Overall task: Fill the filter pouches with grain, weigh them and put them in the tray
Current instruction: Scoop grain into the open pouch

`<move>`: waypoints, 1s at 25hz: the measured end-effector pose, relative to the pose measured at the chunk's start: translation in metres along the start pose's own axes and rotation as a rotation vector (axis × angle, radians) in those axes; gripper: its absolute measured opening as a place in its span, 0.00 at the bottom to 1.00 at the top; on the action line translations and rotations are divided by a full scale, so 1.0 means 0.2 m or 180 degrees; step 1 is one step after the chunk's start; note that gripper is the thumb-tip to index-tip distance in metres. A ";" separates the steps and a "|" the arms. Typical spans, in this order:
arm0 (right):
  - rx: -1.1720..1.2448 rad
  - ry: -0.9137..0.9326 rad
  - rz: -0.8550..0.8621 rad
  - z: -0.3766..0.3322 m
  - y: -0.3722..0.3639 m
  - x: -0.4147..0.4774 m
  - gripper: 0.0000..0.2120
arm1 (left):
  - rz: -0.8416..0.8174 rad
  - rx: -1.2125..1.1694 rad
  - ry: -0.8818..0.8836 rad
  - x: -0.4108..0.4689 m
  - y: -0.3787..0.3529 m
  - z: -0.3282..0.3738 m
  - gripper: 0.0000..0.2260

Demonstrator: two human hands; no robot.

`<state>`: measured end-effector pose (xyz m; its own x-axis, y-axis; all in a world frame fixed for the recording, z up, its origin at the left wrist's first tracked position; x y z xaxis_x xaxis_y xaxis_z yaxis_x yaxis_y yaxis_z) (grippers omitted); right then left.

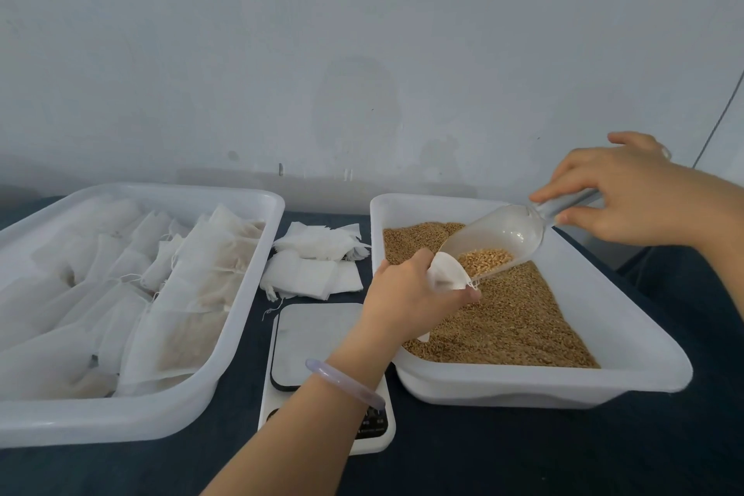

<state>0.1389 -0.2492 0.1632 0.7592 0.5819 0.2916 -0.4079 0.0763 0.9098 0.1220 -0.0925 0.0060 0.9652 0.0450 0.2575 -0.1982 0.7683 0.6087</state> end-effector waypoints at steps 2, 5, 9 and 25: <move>-0.0044 0.0036 0.0094 -0.01 0.02 0.00 0.14 | 0.0004 -0.0012 0.0025 0.00 0.00 0.00 0.23; -0.0083 0.0120 0.0315 -0.03 0.06 -0.01 0.15 | 0.0050 -0.0070 0.0073 0.00 0.00 -0.01 0.24; -0.0129 0.0200 0.0442 -0.04 0.09 -0.01 0.15 | 0.0116 -0.0290 0.0104 0.00 0.02 -0.02 0.24; 0.0529 -0.0755 -0.0682 0.21 -0.50 -0.10 0.13 | 0.0452 -0.1251 0.0264 -0.02 0.08 -0.07 0.17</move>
<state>0.1867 -0.3029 0.0788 0.9231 0.3612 0.1318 -0.1535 0.0322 0.9876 0.1170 -0.0711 0.0049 0.9466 0.2069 0.2472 -0.2657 0.9350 0.2350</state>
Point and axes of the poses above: each hand's wrist, its own x-axis towards the middle knuckle, its own y-axis out of the back of the hand, z = x × y, the point moved 9 cm from there along x, towards the middle knuckle, and after that the axes turned 7 degrees about -x, right-handed, at the moved point
